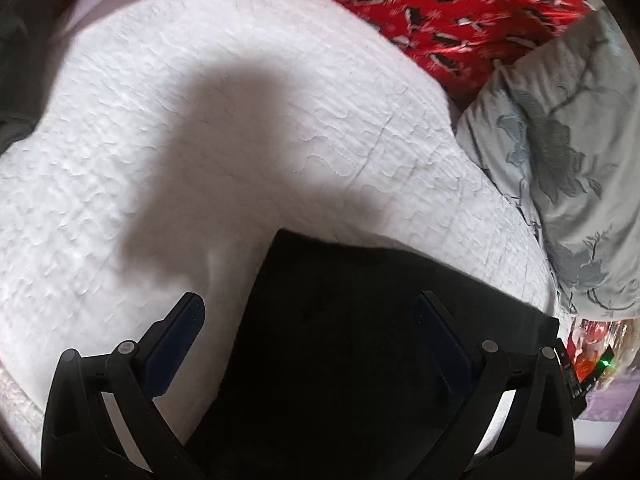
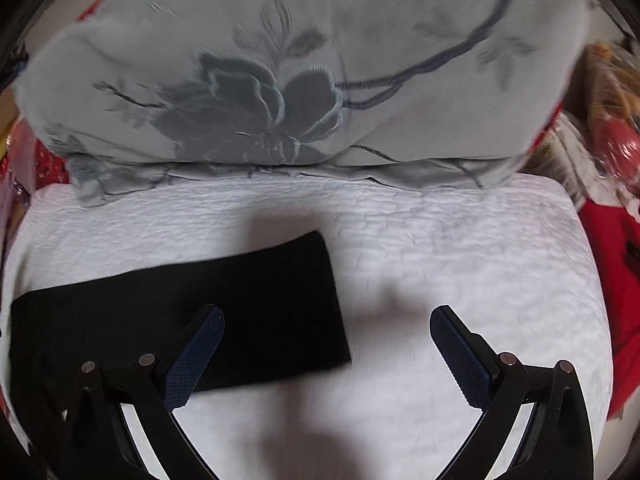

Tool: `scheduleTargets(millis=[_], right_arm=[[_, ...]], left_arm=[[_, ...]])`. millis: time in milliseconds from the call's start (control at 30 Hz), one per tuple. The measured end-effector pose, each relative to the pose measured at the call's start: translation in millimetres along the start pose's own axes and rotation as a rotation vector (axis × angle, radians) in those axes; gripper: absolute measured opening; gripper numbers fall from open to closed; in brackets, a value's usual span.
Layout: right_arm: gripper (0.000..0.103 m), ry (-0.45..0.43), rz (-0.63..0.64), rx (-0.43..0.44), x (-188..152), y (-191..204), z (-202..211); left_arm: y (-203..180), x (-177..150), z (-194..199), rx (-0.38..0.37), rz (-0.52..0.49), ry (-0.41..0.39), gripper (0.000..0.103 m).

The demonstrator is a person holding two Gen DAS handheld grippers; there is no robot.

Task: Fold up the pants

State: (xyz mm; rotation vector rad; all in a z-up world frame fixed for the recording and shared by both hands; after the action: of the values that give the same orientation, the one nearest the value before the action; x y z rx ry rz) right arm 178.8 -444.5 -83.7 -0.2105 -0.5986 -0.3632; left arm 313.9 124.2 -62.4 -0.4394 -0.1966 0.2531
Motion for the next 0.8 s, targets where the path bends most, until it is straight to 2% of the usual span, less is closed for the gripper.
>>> scheduleTargets(millis=[100, 133, 167, 200, 233, 267, 300, 333, 367, 400, 533, 667, 800], right_arm=[[0.102, 0.042, 0.005, 0.034, 11, 3, -24], [0.097, 0.054, 0.006, 0.062, 13, 4, -31], [0.085, 0.063, 0.009, 0.089, 14, 6, -35], [0.076, 0.078, 0.021, 0.107, 15, 9, -40], [0.063, 0.092, 0.041, 0.094, 15, 13, -43], [0.056, 0.084, 0.063, 0.074, 14, 17, -42], [0.043, 0.066, 0.092, 0.091, 14, 22, -37], [0.014, 0.064, 0.103, 0.089, 14, 24, -34], [0.012, 0.062, 0.106, 0.094, 14, 26, -31], [0.012, 0.055, 0.107, 0.094, 13, 26, -25], [0.011, -0.013, 0.073, 0.127, 4, 19, 13], [0.010, -0.083, 0.054, 0.154, -10, 10, 58], [0.008, -0.148, 0.039, 0.184, -43, 1, 107]], left_arm=[[-4, 7, -17, 0.001, -0.003, 0.035, 0.103], [-6, 7, -21, 0.007, -0.005, 0.046, 0.103], [-8, 8, -24, 0.017, -0.011, 0.046, 0.103], [-12, 9, -25, 0.037, -0.023, 0.031, 0.098], [-15, 9, -24, 0.049, -0.033, 0.018, 0.091], [-18, 9, -23, 0.060, -0.043, 0.010, 0.073], [-21, 9, -21, 0.072, -0.048, 0.009, 0.051], [-21, 8, -20, 0.075, -0.048, 0.013, 0.041], [-21, 6, -17, 0.071, -0.047, 0.022, 0.033], [-21, 4, -10, 0.066, -0.042, 0.014, 0.031], [-26, -12, 30, 0.037, -0.057, -0.071, 0.031], [-36, -42, 72, 0.031, -0.111, -0.142, 0.031], [-32, -77, 107, 0.005, -0.131, -0.197, 0.031]])
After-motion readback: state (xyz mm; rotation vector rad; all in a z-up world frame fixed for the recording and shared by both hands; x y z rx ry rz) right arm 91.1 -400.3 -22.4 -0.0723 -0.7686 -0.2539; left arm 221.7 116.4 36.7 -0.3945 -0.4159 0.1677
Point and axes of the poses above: each gripper's, at about its wrist camera, not at the fingertips, and z roughly against the way its jaws point, y to its left, x to its top, the point moved 1 cm from there along -z, roughly the way its jaws point, and after that the axes turned 7 degrees about -x, right-handed, at the moved point
